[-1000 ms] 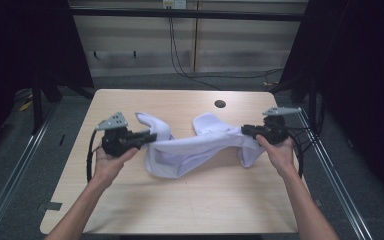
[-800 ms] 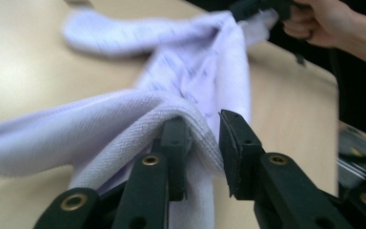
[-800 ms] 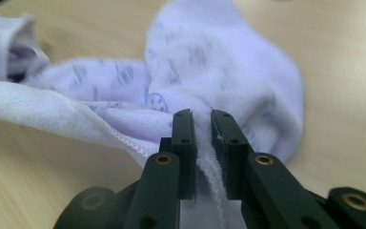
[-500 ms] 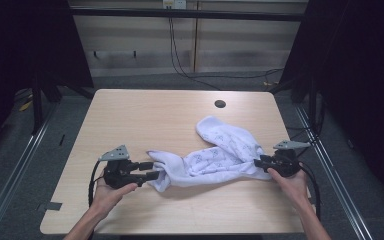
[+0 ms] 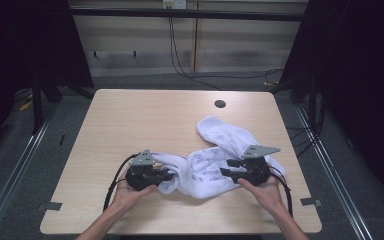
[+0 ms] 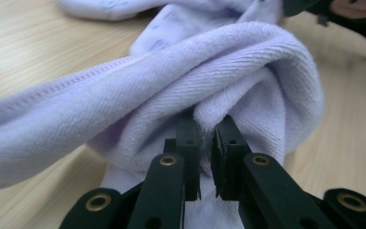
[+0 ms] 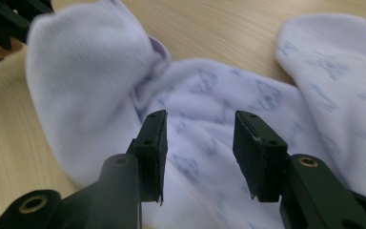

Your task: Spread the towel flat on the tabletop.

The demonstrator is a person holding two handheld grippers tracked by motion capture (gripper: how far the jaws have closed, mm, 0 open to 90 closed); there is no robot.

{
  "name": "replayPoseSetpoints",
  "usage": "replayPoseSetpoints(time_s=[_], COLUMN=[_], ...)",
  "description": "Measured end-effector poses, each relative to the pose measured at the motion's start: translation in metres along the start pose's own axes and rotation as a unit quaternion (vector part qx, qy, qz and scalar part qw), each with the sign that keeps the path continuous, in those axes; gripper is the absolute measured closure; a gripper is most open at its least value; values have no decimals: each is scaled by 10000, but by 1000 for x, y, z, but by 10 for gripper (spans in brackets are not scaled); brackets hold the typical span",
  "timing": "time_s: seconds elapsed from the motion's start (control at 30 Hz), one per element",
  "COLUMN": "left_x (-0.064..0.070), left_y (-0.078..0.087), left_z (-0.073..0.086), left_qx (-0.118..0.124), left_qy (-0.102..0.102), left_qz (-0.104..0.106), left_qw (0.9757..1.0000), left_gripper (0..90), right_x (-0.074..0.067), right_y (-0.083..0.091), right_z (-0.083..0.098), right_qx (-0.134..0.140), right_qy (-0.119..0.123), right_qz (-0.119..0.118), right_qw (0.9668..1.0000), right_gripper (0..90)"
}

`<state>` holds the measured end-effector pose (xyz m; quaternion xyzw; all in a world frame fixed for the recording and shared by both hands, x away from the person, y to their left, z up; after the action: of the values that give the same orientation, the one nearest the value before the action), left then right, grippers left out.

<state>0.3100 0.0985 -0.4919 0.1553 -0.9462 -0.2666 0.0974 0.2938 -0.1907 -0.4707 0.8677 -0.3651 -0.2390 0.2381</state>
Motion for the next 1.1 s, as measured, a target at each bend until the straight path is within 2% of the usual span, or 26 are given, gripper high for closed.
replayPoseSetpoints(time_s=[0.07,0.13,0.2,0.23,0.3,0.4,0.57,0.67,0.7,0.73,0.8,0.83,0.93,1.0,1.1], left_x=[11,27,38,41,43,39,33,26,23,20,15,13,11,11,8], left_y=[-7,-17,-24,-25,-23,-12,13,23,25,26,26,25,25,25,18], left_z=[-5,-7,-6,-5,-2,3,19,26,29,30,32,33,33,32,26], left_qx=[-19,-129,-272,-289,-337,-337,-363,-426,-446,-442,-464,-485,-456,-427,-348], left_qy=[-167,-379,-554,-562,-542,-341,-220,-146,-111,-68,42,67,73,84,92], left_qz=[184,434,595,615,639,604,552,394,301,286,258,254,221,173,107], left_qw=[9997,9983,9963,9961,9959,9970,9976,9982,9985,9986,9986,9985,9987,9989,9993], left_gripper=[839,839,832,809,770,668,625,622,622,621,621,614,594,592,583], right_x=[-8,-15,-22,-28,-35,-47,-62,-65,-66,-68,-72,-73,-69,-60,-45], right_y=[-8,-13,-18,-22,-31,-52,-86,-105,-109,-113,-113,-110,-92,-72,-38], right_z=[-10,-21,-31,-36,-41,-44,-45,-46,-45,-44,-41,-40,-41,-42,-35], right_qx=[53,181,255,291,270,86,-231,-437,-482,-557,-638,-609,-433,-230,34], right_qy=[60,70,123,139,194,299,418,396,407,419,517,575,530,439,304], right_qz=[-96,-234,-317,-458,-594,-920,-1085,-1203,-1203,-1283,-1440,-1271,-1221,-1023,-858], right_qw=[9999,9995,9991,9984,9977,9953,9929,9910,9907,9893,9862,9883,9902,9935,9958], right_gripper=[565,574,567,554,527,497,470,464,478,579,730,835,861,862,848])
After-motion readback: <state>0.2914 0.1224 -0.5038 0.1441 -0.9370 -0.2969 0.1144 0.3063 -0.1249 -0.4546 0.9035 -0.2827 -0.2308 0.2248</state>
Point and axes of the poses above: each handheld gripper's, and its own axes: y roughly backward along the jaws, z roughly out of its underside, x roughly to its right, the point moved 4 cm from there along -y, roughly forward along the jaws, and after that the axes turned 8 degrees about -y, right-handed, at the moved point
